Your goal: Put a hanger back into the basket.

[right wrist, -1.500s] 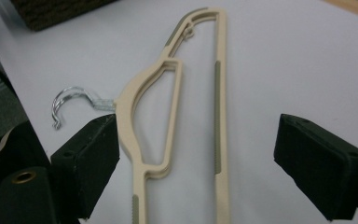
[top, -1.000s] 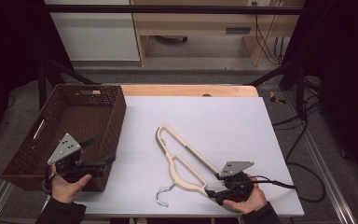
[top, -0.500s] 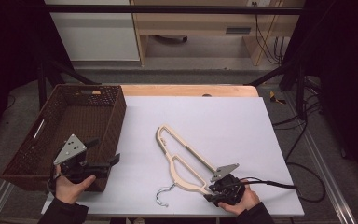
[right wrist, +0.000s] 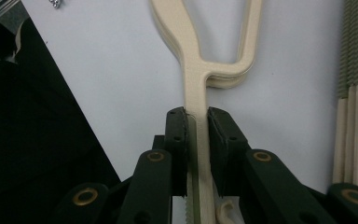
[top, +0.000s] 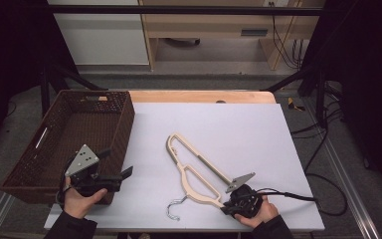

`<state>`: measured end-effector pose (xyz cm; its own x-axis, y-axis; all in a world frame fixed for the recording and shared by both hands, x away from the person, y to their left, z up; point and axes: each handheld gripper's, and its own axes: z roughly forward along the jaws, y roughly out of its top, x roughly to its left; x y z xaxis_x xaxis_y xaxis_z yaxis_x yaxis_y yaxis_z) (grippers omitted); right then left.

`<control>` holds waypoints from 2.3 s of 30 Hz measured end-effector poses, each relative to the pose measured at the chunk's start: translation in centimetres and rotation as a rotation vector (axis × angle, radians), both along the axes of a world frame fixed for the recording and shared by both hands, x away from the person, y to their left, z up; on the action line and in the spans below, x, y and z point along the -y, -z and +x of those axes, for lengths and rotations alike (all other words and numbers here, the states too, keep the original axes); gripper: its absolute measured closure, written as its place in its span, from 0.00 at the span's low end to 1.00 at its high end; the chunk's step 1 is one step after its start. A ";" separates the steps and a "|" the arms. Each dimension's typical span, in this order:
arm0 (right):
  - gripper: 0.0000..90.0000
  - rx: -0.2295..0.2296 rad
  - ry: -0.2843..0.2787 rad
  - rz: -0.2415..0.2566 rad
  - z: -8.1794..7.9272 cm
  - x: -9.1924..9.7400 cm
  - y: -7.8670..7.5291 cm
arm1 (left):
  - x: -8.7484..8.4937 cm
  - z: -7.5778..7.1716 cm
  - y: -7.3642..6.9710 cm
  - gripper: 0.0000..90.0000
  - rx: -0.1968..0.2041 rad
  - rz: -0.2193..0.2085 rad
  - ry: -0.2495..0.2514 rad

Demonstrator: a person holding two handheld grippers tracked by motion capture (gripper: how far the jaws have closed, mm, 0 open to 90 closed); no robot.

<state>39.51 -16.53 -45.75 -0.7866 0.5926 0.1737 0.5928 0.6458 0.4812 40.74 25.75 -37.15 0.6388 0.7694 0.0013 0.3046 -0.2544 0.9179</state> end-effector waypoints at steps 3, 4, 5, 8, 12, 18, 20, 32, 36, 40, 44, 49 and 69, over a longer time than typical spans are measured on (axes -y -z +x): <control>0.87 -0.014 0.006 0.002 0.0 0.0 -0.1 | 0.3 0.0 0.1 0.06 -0.006 0.006 0.006; 0.87 -0.013 0.008 0.002 0.0 0.0 -0.1 | 0.3 0.0 0.2 0.06 -0.008 0.009 0.009; 0.87 -0.014 0.008 0.001 0.0 0.0 -0.1 | 0.4 0.0 0.2 0.06 -0.006 0.014 0.012; 0.87 -0.020 0.020 0.004 0.0 0.0 -0.2 | 0.7 0.0 0.4 0.06 -0.011 0.017 0.018; 0.87 -0.021 0.022 0.015 0.0 0.1 -0.4 | 0.9 0.0 0.5 0.06 -0.014 0.024 0.023; 0.88 -0.030 0.017 0.071 0.0 0.4 -1.0 | 1.5 -0.1 0.7 0.06 -0.019 0.028 0.039; 0.88 -0.028 0.025 0.080 0.0 0.5 -1.2 | 1.9 -0.1 0.9 0.06 -0.029 0.029 0.049; 0.88 0.006 0.040 0.158 0.2 1.4 -2.6 | 5.6 -0.7 2.2 0.08 -0.075 0.043 0.151; 0.89 0.009 0.046 0.165 0.2 1.5 -2.8 | 7.0 -0.9 2.6 0.10 -0.094 0.058 0.187; 0.89 0.010 0.050 0.174 0.2 1.5 -2.9 | 8.9 -0.9 3.1 0.18 -0.113 0.084 0.223; 0.89 0.004 0.053 0.174 0.2 1.5 -2.9 | 10.9 -0.6 3.9 0.26 -0.150 0.105 0.253; 0.89 0.007 0.059 0.171 0.2 1.4 -2.8 | 12.6 -0.1 5.0 0.39 -0.199 0.155 0.295; 0.89 0.012 0.045 0.158 0.2 1.4 -2.7 | 15.5 1.1 7.2 0.89 -0.322 0.317 0.326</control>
<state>39.71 -17.90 -43.04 -0.7625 0.5930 0.2587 0.6130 0.5345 0.5818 41.80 10.24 -44.30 0.8500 0.5257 -0.0339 0.4164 -0.6309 0.6546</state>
